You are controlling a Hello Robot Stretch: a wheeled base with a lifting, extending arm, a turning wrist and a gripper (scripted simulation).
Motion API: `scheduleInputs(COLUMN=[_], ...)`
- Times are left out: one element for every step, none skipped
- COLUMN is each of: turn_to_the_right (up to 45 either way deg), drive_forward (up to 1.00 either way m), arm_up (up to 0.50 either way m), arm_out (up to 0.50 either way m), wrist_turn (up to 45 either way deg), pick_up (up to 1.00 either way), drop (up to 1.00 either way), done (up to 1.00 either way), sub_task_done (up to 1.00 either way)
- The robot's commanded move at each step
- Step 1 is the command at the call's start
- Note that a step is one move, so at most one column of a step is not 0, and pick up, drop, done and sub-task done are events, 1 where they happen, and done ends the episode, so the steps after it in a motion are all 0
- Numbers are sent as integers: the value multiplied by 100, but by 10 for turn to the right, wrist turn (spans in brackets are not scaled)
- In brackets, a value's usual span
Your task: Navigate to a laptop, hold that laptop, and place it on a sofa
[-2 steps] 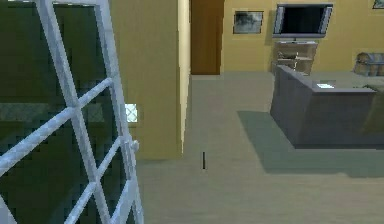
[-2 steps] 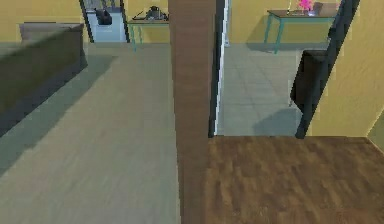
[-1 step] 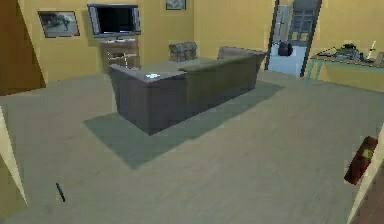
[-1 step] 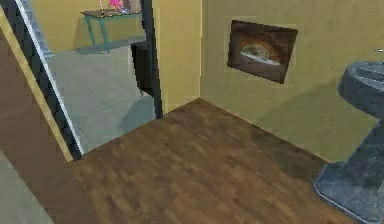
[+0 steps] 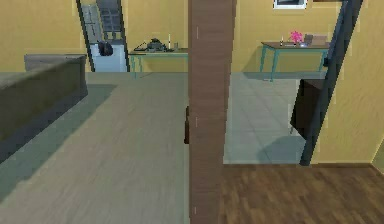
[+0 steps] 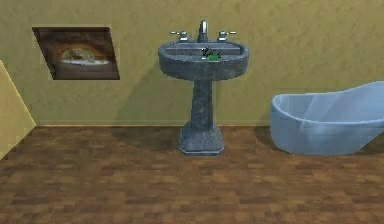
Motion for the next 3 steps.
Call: scheduleInputs(turn_to_the_right=[0,-360,0], drive_forward=[5,0,50], arm_up=[0,0,0], arm_out=[0,0,0], wrist_turn=[0,0,0], pick_up=[0,0,0], drop=[0,0,0], done=[0,0,0], sub_task_done=[0,0,0])
